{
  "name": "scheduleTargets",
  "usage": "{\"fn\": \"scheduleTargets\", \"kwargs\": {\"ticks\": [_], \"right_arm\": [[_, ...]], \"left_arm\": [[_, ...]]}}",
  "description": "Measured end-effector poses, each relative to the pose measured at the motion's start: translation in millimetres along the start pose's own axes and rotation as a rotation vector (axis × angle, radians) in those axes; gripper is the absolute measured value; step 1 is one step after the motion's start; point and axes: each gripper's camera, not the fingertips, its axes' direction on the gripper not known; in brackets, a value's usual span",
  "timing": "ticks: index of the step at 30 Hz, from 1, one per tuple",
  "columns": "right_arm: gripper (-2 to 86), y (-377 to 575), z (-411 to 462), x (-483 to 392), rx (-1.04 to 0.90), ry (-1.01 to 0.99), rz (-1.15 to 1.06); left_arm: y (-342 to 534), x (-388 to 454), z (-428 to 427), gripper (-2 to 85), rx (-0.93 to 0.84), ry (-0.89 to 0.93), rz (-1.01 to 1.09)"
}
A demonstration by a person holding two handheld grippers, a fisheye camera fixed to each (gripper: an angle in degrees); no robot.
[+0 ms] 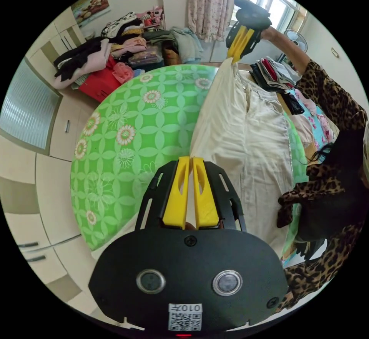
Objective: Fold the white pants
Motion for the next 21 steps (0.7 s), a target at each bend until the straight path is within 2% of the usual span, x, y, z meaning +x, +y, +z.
{"fn": "scheduleTargets", "kwargs": {"ticks": [8, 13, 17, 21], "right_arm": [[2.3, 62, -1, -155, 0.113, 0.165, -0.038], [2.3, 103, 42, -260, 0.184, 0.237, -0.083], [2.4, 124, 88, -320, 0.222, 0.245, -0.095], [2.5, 130, 163, -368, 0.204, 0.196, -0.070]], "left_arm": [[50, 165, -53, -0.2, 0.079, -0.231, -0.053], [84, 290, -55, -0.2, 0.096, -0.352, -0.041], [113, 397, -28, -0.2, 0.083, -0.372, -0.036], [129, 457, 13, -0.2, 0.054, -0.312, -0.081]]}}
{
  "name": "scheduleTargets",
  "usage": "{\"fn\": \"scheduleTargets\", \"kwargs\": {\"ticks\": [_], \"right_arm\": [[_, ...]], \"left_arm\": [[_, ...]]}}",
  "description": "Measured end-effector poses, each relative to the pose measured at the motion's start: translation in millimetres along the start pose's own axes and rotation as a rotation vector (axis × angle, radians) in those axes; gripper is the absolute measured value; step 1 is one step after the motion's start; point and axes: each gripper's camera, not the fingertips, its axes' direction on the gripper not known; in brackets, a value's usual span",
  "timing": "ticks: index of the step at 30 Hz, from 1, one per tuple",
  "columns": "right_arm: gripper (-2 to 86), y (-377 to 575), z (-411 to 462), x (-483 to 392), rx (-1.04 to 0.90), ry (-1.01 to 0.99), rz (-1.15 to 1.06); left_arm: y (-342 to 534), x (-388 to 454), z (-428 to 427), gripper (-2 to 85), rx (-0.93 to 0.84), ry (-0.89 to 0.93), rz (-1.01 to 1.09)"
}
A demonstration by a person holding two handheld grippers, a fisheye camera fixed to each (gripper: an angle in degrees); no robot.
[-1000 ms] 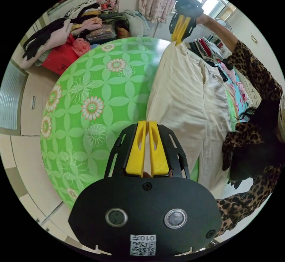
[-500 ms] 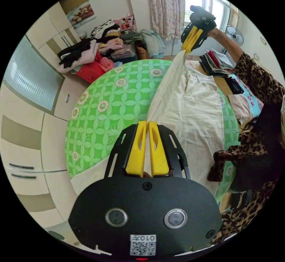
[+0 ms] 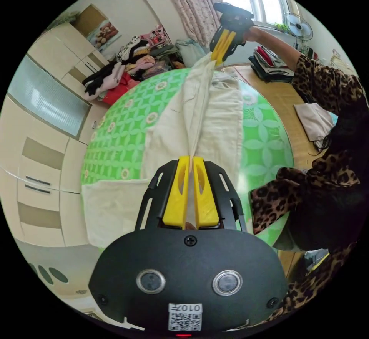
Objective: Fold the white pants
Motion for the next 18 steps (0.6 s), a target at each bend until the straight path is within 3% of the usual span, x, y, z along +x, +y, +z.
{"fn": "scheduleTargets", "kwargs": {"ticks": [7, 15, 18], "right_arm": [[2.7, -5, 83, -73, -0.100, 0.007, 0.003], [2.7, -20, 72, -111, 0.071, 0.139, 0.051], [2.9, -27, 92, -138, 0.051, 0.163, 0.001]], "left_arm": [[15, 70, 16, -0.2, -0.038, 0.023, -0.057], [30, 80, -29, -0.2, 0.064, -0.049, -0.144], [39, 90, -34, -0.2, 0.085, -0.022, -0.107]]}}
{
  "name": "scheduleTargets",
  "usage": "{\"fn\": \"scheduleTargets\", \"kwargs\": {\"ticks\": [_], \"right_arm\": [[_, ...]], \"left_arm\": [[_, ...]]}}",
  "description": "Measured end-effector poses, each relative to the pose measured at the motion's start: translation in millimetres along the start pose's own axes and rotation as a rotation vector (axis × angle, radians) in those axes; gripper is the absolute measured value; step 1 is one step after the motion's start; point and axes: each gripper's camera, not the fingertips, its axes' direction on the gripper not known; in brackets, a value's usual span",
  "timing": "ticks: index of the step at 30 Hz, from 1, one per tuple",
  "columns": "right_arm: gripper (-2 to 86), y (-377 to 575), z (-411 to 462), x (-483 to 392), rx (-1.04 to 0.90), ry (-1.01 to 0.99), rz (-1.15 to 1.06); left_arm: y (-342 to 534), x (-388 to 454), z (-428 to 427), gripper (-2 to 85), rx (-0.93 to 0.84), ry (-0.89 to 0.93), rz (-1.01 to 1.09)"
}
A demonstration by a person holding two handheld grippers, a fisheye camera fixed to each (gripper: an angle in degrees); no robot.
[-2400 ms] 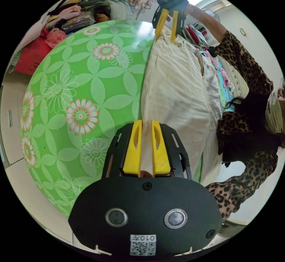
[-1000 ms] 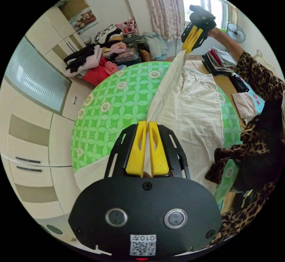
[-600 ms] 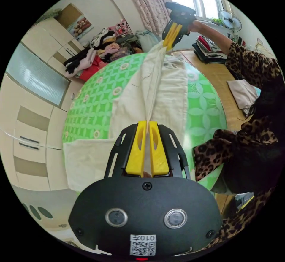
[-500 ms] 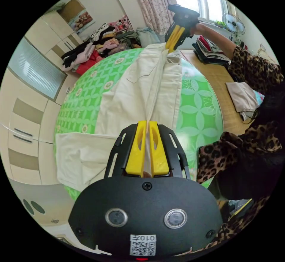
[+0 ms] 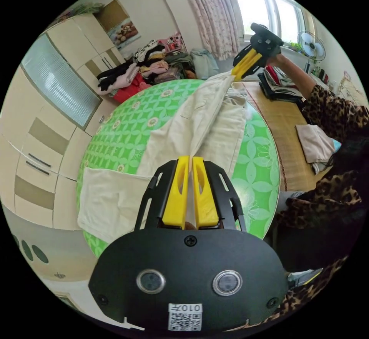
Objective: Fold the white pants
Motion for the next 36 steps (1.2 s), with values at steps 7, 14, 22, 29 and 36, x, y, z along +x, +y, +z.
{"fn": "scheduleTargets", "kwargs": {"ticks": [7, 14, 22, 29, 36], "right_arm": [[4.4, -21, 133, -72, -0.143, -0.101, -0.040], [5.2, -21, 175, -81, -0.093, -0.128, 0.068], [3.2, 73, 232, -52, 0.325, -0.460, 0.737], [8.0, 85, 338, -75, 0.463, -0.783, 1.022], [11.1, 51, 406, -108, 0.624, -0.989, 1.128]], "left_arm": [[40, 59, 77, -0.2, -0.148, 0.119, 0.111], [63, 59, 75, -0.1, -0.092, 0.175, 0.050], [101, 62, 63, -0.1, 0.000, 0.213, -0.016], [126, 66, 85, -0.2, 0.021, 0.257, -0.073], [138, 71, 86, -0.2, 0.031, 0.245, -0.064]]}}
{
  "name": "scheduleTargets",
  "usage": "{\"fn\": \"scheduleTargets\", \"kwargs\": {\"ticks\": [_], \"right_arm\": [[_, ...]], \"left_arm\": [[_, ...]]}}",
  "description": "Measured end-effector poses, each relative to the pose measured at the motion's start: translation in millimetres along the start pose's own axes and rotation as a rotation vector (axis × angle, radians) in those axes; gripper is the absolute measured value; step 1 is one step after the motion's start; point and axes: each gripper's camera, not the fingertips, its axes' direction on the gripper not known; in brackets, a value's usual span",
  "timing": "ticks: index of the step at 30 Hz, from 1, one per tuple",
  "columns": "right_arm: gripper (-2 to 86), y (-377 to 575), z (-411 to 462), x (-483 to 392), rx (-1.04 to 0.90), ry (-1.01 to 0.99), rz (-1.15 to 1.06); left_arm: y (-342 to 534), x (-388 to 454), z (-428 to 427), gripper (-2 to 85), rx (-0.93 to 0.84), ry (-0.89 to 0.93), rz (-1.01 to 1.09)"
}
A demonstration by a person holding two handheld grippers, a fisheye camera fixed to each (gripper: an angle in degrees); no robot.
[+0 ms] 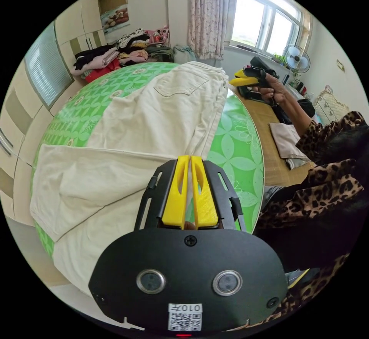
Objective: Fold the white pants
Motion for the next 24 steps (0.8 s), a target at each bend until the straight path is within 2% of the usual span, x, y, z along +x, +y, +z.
{"fn": "scheduleTargets", "kwargs": {"ticks": [5, 7, 14, 21, 24], "right_arm": [[12.1, -5, 42, 12, 0.040, 0.010, 0.066], [11.8, -8, 55, 14, 0.112, 0.026, 0.109], [10.0, -16, 100, 7, 0.105, 0.083, 0.165], [6.9, -32, 148, 9, 0.181, -0.010, 0.233], [6.1, -38, 156, -17, 0.207, 0.025, 0.193]], "left_arm": [[4, 9, 5, -0.2, -0.025, -0.049, 0.042], [7, 10, -1, -0.2, -0.007, -0.056, 0.051], [19, 1, -3, -0.2, 0.008, -0.020, 0.043], [32, -13, -3, -0.2, 0.036, 0.040, 0.007], [37, -18, -9, -0.3, 0.049, 0.043, 0.005]]}}
